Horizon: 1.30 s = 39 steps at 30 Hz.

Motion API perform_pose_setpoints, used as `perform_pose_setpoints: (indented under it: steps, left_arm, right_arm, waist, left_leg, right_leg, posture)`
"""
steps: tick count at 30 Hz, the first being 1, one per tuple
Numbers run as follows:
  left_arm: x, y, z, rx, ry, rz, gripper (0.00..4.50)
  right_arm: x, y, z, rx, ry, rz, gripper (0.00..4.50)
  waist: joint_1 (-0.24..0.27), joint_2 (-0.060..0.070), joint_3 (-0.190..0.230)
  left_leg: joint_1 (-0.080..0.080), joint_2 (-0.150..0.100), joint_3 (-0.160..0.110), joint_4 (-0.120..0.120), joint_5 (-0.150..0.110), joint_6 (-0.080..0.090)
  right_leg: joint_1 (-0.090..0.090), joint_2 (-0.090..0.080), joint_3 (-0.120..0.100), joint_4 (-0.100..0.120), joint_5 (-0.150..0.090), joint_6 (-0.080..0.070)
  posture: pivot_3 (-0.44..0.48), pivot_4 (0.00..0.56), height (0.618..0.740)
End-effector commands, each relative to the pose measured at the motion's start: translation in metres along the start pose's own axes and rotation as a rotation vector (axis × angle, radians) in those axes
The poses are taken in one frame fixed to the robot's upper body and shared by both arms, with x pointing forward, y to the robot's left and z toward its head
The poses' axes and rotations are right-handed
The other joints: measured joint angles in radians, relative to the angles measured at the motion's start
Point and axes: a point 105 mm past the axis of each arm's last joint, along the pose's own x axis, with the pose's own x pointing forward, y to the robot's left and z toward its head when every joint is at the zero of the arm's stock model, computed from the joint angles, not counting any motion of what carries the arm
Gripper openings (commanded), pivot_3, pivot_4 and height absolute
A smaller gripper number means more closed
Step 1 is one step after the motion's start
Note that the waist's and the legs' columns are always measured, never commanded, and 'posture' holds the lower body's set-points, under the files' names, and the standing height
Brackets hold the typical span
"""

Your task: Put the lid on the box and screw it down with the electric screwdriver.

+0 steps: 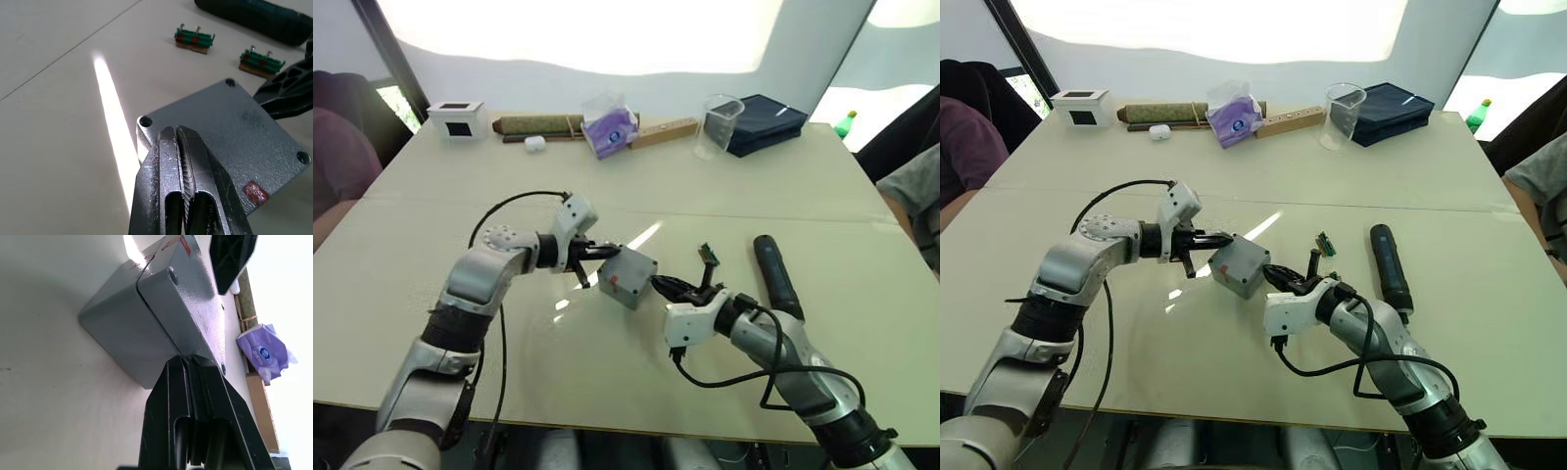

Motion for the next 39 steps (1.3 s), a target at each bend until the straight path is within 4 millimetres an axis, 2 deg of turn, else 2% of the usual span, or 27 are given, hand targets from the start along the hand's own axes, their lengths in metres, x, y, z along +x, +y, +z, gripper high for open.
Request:
perform_pose_setpoints:
  steps: [1, 5, 8, 11, 13, 15, 19, 26, 39]
  left_arm:
    - [-0.012, 0.014, 0.027, 0.012, -0.119, 0.053, 0.00]
    - [-0.016, 0.028, 0.028, 0.017, -0.202, 0.150, 0.00]
    - [-0.010, 0.031, -0.004, 0.007, -0.055, 0.136, 0.00]
    - [-0.009, 0.025, -0.027, 0.047, 0.032, 0.110, 0.00]
    - [-0.008, 0.020, -0.034, 0.086, 0.048, 0.094, 0.00]
    - [-0.004, 0.005, -0.042, 0.091, 0.066, 0.035, 0.00]
    - [-0.003, -0.018, -0.044, 0.037, 0.039, -0.044, 0.00]
    - [-0.006, -0.032, -0.051, 0.042, 0.065, -0.072, 0.00]
    - [-0.009, -0.033, -0.055, 0.033, 0.076, -0.064, 0.00]
  right_arm:
    - [-0.008, -0.014, 0.007, 0.049, -0.019, -0.047, 0.04]
    - [-0.008, -0.012, 0.002, 0.051, 0.013, -0.006, 0.04]
    - [-0.006, -0.011, 0.004, 0.103, 0.006, 0.015, 0.04]
    - [-0.004, -0.004, 0.010, 0.194, -0.021, 0.050, 0.04]
    - [-0.003, -0.002, 0.013, 0.224, -0.029, 0.061, 0.04]
    - [-0.001, 0.000, 0.011, 0.238, -0.019, 0.078, 0.04]
    - [0.003, -0.001, 0.011, 0.258, -0.019, 0.083, 0.04]
    - [0.007, -0.004, 0.006, 0.232, -0.011, 0.094, 0.04]
    - [0.006, 0.000, 0.007, 0.238, -0.016, 0.103, 0.04]
  waist:
    - [-0.001, 0.000, 0.000]
    - [0.000, 0.000, 0.000]
    - [0.000, 0.000, 0.000]
    - [-0.001, 0.000, 0.000]
    - [0.000, 0.000, 0.000]
    - [0.001, 0.000, 0.000]
    - [0.003, 0.000, 0.001]
    - [0.000, 0.000, 0.001]
    - [0.000, 0.000, 0.001]
  left_leg:
    - [0.000, 0.000, 0.000, 0.000, 0.000, 0.000]
    - [0.000, 0.000, 0.000, -0.001, 0.002, -0.004]
    - [0.000, 0.000, 0.000, 0.000, 0.002, -0.004]
    - [0.000, 0.000, 0.000, -0.001, 0.002, -0.004]
    - [0.000, 0.000, 0.000, -0.001, 0.002, -0.004]
    - [-0.001, 0.000, 0.000, -0.001, 0.002, -0.004]
    - [-0.001, 0.000, 0.001, -0.001, 0.002, -0.004]
    - [-0.001, 0.000, 0.001, -0.001, 0.000, 0.000]
    - [-0.001, 0.000, 0.001, -0.001, 0.000, 0.000]
  right_leg:
    - [0.000, 0.000, 0.000, 0.000, 0.000, 0.000]
    - [-0.001, 0.000, 0.000, 0.000, 0.000, 0.000]
    - [0.000, 0.000, 0.000, 0.000, 0.000, 0.000]
    - [-0.001, 0.000, 0.000, 0.000, 0.000, 0.000]
    - [-0.001, 0.000, 0.000, 0.000, 0.000, 0.000]
    - [-0.002, 0.000, 0.000, 0.000, 0.000, 0.000]
    - [-0.001, -0.001, 0.000, 0.000, 0.000, 0.000]
    - [-0.001, -0.001, 0.000, 0.000, 0.000, 0.000]
    - [-0.001, -0.001, 0.000, 0.000, 0.000, 0.000]
  posture:
    - [0.000, 0.150, 0.739]
    - [0.000, 0.150, 0.739]
    - [0.000, 0.150, 0.739]
    - [0.000, 0.150, 0.739]
    - [0.000, 0.150, 0.739]
    - [0.000, 0.150, 0.739]
    - [0.000, 0.150, 0.739]
    - [0.000, 0.150, 0.739]
    - [0.000, 0.150, 0.739]
